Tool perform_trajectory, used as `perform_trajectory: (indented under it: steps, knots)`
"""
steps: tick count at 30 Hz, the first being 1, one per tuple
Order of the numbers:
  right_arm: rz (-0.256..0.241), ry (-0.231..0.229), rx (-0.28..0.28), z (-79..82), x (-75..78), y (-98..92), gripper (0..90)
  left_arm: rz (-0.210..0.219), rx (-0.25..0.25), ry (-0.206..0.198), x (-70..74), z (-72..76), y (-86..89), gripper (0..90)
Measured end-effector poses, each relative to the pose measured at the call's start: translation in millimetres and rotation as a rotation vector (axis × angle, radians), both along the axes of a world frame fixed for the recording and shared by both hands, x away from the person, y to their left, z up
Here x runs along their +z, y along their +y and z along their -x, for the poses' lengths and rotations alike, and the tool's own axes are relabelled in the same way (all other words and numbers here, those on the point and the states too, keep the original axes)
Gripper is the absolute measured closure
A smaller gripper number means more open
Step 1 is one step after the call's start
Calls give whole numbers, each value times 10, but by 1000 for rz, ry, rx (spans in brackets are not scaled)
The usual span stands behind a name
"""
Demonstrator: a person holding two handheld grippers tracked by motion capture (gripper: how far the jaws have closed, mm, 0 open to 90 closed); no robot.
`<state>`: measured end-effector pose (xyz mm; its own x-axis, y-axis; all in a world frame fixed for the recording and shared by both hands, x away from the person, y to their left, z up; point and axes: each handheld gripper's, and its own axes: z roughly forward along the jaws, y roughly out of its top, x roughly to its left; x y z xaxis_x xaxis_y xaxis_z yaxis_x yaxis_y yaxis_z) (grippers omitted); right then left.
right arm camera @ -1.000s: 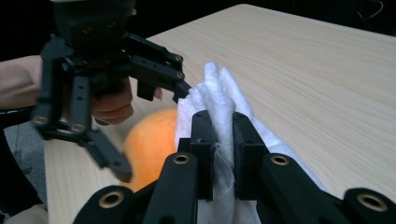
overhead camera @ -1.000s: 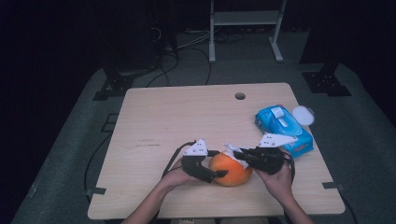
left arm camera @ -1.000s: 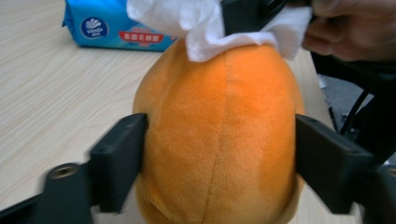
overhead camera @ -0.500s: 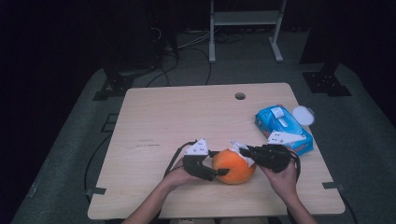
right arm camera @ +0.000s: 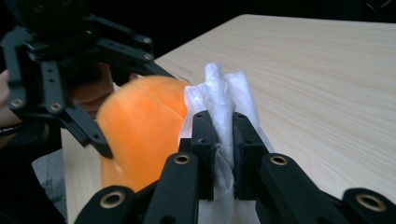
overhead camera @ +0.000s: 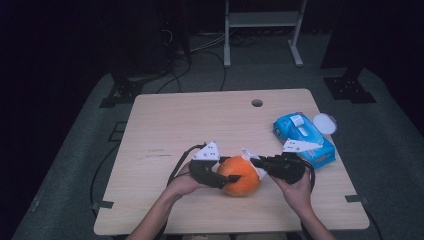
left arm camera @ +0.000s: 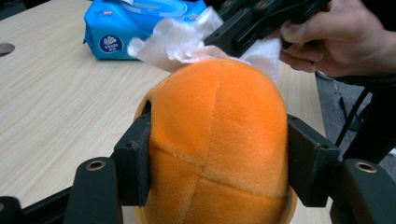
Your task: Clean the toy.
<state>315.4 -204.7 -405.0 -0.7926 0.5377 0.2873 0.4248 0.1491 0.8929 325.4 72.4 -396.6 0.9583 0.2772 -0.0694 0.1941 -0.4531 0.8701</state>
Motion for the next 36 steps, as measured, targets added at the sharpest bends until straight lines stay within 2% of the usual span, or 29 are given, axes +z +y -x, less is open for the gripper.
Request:
perform_trajectory:
  steps: [3, 7, 10, 11, 12, 13, 14, 15, 16, 17, 19, 24, 26, 28, 29, 31, 34, 36]
  knots:
    - [-22, -24, 28, 51, 83, 75, 809, -17, -7, -1, 32, 31, -57, 347]
    - [-35, -71, 100, 153, 193, 238, 806, -42, -16, -19, 56, 74, -117, 348]
    - [-6, -91, 114, 206, 234, 317, 803, -43, -12, -20, 48, 82, -132, 346]
    - [38, -107, 100, 217, 225, 341, 804, -60, -5, -29, 6, 77, -144, 338]
    - [38, -107, 100, 217, 225, 341, 804, -60, -5, -29, 6, 77, -144, 321]
    - [61, -92, 87, 191, 158, 323, 805, -50, -6, -27, -65, 65, -165, 287]
    - [61, -92, 87, 191, 158, 323, 805, -50, -6, -27, -65, 65, -165, 246]
    - [62, -83, 85, 175, 115, 307, 805, -40, -13, -27, -96, 54, -174, 246]
    - [63, -66, 74, 158, 56, 262, 806, -24, -19, -28, -121, 40, -174, 175]
    - [60, -62, 67, 152, 46, 233, 806, 16, -26, -14, -153, 8, -163, 151]
    - [62, -59, 51, 146, 51, 177, 806, 50, -33, -16, -183, -9, -153, 129]
    - [56, -58, 20, 123, 37, 86, 804, 75, -46, -20, -253, -44, -129, 98]
    - [53, -52, -4, 101, 36, 6, 803, 92, -43, 6, -324, -87, -108, 93]
    - [46, -48, -11, 91, 31, -21, 803, 97, -44, 13, -354, -101, -107, 92]
    - [37, -39, -24, 67, 21, -76, 802, 103, -46, 27, -418, -122, -122, 82]
    - [34, -34, -37, 46, 13, -120, 802, 101, -46, 25, -475, -136, -152, 64]
    - [18, -16, -43, 18, -8, -163, 801, 118, -34, 38, -526, -154, -199, 49]
    - [18, -15, -47, 15, -11, -167, 801, 126, -30, 31, -534, -155, -215, 53]
